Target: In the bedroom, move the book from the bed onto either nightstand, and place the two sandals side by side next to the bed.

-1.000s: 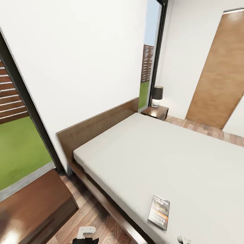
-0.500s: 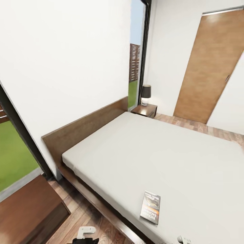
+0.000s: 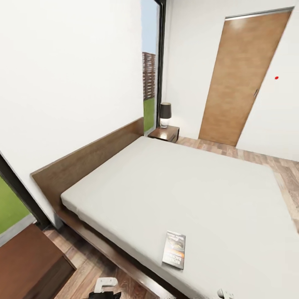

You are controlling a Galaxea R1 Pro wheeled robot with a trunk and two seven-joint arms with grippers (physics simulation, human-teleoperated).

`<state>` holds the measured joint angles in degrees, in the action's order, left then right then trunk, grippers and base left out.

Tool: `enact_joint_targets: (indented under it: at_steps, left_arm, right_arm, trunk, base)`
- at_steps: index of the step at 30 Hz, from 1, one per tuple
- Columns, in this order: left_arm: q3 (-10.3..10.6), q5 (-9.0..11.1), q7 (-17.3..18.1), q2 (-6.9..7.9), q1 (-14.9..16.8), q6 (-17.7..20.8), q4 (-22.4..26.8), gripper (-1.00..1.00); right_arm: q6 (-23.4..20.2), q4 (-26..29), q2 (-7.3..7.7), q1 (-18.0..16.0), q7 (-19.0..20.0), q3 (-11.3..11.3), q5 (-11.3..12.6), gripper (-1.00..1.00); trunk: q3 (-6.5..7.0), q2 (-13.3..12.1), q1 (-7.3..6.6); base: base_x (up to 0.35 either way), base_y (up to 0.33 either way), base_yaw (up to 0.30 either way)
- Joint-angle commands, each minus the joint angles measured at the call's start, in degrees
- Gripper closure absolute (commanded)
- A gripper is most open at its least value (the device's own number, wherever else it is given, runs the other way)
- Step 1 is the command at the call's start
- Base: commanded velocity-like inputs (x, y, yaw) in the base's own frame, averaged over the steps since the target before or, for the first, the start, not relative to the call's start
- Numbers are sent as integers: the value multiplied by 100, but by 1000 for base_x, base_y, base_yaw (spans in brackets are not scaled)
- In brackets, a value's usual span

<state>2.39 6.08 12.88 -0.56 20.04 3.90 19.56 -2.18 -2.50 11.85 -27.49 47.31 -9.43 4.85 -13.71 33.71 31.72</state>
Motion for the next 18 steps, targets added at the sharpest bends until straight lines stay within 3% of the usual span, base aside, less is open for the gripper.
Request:
enact_joint_targets:
  at_steps: [1,10,18]
  left_arm:
    - [25,60,4,4,0,41,13,-100]
    - [25,57,4,4,0,44,13,-100]
    - [25,60,4,4,0,41,13,-100]
  right_arm:
    - [-22,-23,2,-11,24,-6,51,-100]
    - [-26,-25,2,-11,24,-6,51,-100]
    - [-21,-23,2,-11,24,-6,51,-100]
  trunk:
    - [-11,9,2]
    - [-31,9,2]
    - [-49,9,2]
  base:
    - [0,0,-220]
    - [6,5,-220]
    - [126,117,-220]
